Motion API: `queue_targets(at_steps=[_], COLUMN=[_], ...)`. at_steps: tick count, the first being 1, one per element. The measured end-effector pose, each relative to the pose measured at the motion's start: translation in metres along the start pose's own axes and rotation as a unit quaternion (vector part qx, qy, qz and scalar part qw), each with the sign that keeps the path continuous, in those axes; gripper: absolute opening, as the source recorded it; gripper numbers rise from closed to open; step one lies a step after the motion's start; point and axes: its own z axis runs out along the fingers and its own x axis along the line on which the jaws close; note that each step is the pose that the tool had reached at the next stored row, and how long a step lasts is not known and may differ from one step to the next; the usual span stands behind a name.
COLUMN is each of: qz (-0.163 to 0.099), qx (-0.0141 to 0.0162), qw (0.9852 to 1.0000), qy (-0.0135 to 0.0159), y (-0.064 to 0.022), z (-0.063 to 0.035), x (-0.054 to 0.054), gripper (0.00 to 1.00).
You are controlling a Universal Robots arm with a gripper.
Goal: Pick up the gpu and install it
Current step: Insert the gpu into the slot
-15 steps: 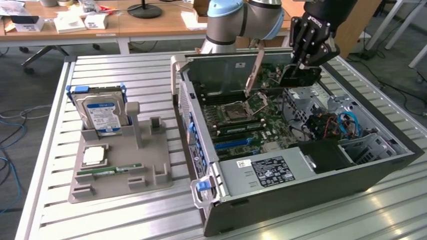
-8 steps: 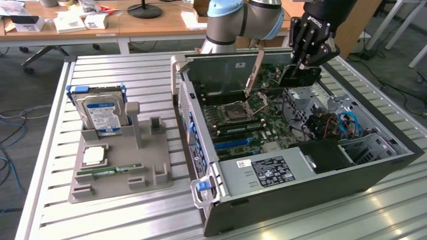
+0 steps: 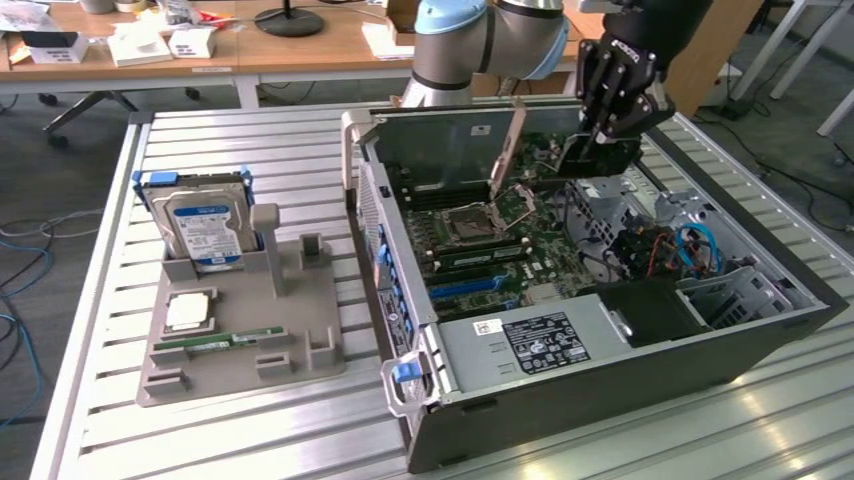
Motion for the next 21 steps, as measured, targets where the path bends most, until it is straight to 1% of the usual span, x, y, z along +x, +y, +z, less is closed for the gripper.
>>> queue_targets(at_steps=[8, 14, 21], qz=[0.0, 0.0, 0.0], qx=[0.0, 0.0, 0.0], qw=[1.0, 1.0, 1.0], qy=[0.0, 0.0, 0.0], y=[0.0005, 0.0004, 0.0006], z=[0.0112, 0.0149, 0.0238], x=[0.0, 0.0, 0.001], gripper=[0.26, 0.26, 0.26])
